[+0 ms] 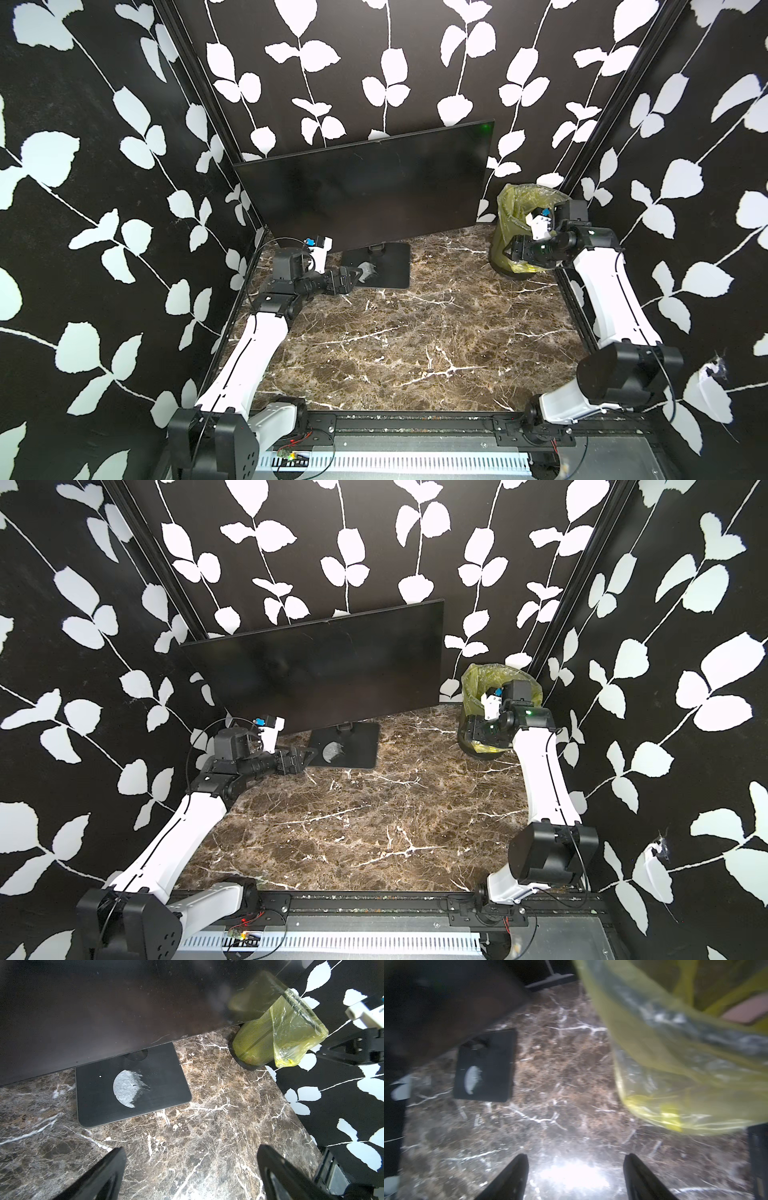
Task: Remove the sticky note from the monitor
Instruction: Place the sticky note in the trash bin.
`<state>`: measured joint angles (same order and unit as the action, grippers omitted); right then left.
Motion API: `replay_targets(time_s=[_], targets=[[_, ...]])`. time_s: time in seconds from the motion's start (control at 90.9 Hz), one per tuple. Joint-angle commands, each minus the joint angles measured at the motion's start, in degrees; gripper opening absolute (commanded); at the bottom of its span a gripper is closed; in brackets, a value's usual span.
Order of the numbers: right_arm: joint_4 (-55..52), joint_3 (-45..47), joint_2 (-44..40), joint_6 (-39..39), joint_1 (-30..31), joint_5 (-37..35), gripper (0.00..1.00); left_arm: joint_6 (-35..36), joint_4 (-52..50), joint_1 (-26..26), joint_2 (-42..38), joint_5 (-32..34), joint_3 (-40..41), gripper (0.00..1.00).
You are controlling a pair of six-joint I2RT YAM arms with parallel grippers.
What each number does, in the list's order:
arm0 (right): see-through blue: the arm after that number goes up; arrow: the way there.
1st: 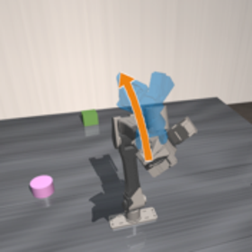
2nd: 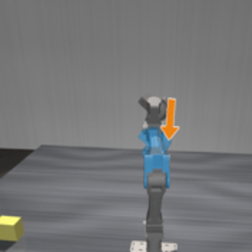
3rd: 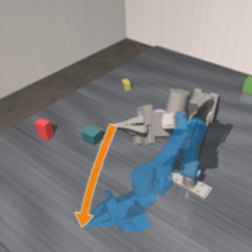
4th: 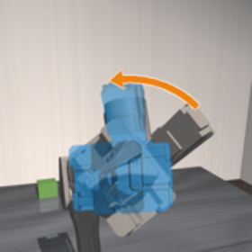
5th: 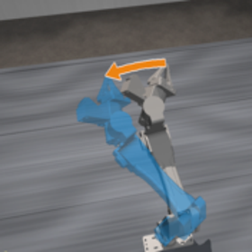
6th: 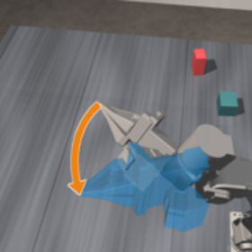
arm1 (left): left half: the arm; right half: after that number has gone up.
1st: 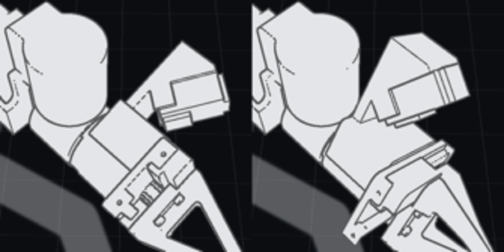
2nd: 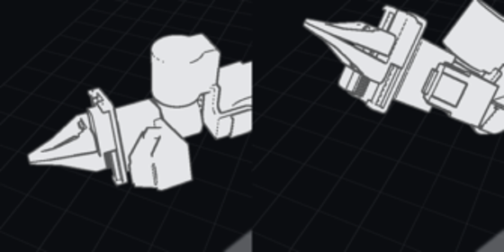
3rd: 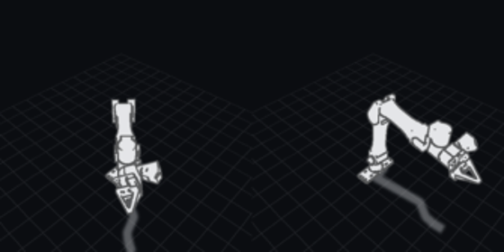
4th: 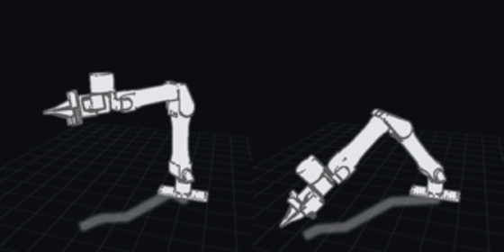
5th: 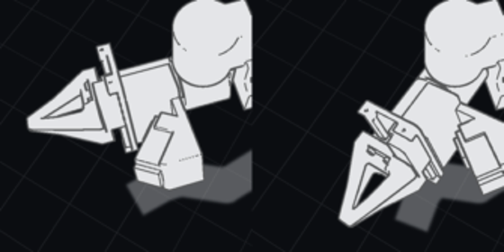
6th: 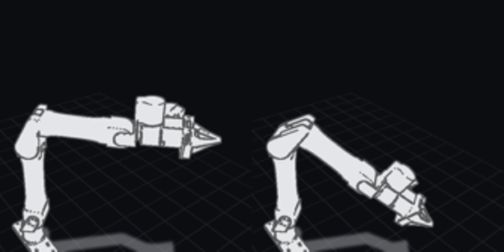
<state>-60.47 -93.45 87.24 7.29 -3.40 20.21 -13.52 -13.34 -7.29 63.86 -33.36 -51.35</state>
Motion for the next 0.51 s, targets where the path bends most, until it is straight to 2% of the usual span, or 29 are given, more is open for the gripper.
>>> replay_targets(time_s=[0.0, 0.187, 0.363, 0.495], targets=[[2.09, 1.31, -3.83, 1.74, 0.33, 9.48, 0.74, 0.70, 1.16, 0.35, -1.18, 0.81, 0.79, 0.99], [7.69, 9.05, -7.04, 2.25, -0.08, 10.45, 0.75, 1.30, 0.87, 0.45, -2.79, 5.25, 2.33, 0.99], [24.80, 23.97, -13.07, 5.41, -0.38, 8.56, 0.75, 1.44, 2.50, 0.35, -4.90, 12.87, 6.10, 0.99], [39.24, 35.53, -17.52, 6.52, -0.52, 3.19, 0.75, 2.50, 3.92, 0.60, -7.16, 21.59, 9.89, 0.99]])
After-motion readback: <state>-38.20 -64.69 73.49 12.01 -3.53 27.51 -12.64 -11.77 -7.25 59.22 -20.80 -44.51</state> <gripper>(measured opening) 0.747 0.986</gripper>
